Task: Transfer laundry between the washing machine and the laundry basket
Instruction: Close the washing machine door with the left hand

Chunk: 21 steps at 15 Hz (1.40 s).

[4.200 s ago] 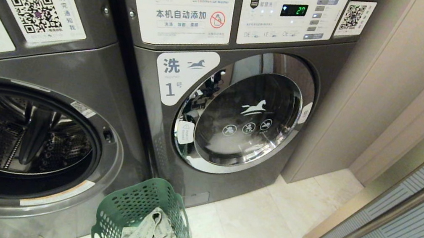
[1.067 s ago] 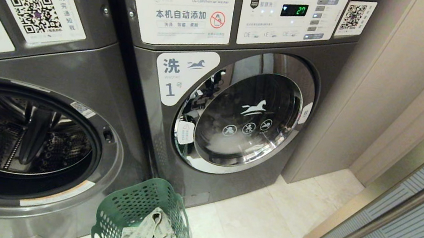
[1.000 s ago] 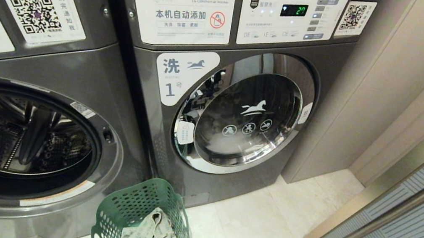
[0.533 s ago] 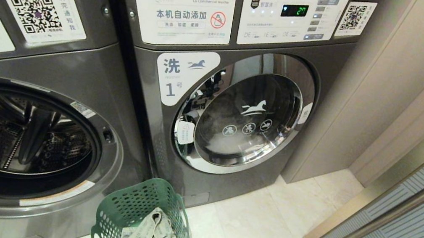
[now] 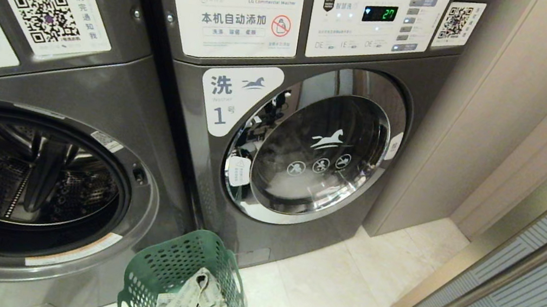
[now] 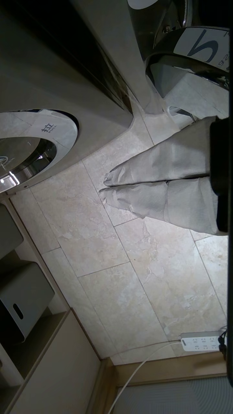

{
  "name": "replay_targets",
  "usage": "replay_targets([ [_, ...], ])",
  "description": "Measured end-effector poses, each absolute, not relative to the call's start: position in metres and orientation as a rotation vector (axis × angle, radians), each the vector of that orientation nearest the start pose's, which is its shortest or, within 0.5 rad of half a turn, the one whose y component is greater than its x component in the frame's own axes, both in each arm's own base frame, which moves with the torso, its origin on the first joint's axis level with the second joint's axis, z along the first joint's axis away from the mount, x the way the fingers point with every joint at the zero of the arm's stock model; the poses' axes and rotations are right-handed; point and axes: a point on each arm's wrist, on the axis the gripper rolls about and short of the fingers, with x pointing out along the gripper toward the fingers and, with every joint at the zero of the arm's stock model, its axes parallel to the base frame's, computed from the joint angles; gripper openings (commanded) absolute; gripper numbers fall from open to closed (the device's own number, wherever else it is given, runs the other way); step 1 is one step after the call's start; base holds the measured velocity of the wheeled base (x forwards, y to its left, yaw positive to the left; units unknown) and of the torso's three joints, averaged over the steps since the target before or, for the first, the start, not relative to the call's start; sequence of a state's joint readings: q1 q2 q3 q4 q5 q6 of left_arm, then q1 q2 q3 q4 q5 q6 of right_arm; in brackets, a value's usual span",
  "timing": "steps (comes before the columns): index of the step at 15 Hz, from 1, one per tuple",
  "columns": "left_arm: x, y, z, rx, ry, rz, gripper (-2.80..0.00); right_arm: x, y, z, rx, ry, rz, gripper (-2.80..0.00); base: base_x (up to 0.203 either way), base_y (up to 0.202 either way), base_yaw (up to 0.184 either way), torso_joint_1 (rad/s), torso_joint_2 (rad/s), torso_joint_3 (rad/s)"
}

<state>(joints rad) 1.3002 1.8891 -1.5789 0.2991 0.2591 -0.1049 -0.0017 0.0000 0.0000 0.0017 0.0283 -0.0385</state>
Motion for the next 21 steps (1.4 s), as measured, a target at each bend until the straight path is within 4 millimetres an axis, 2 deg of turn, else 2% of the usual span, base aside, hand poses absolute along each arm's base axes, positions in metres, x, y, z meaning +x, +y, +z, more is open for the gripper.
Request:
replay_targets([
  [21,0.102,0.345,0.242,-0.383,0.485,1.491,-2.8,-0.023,0.001,0.075,-0.038,0.001,0.027,-2.8,0.0,0.0,0.0,0.0,0.0,0.0],
])
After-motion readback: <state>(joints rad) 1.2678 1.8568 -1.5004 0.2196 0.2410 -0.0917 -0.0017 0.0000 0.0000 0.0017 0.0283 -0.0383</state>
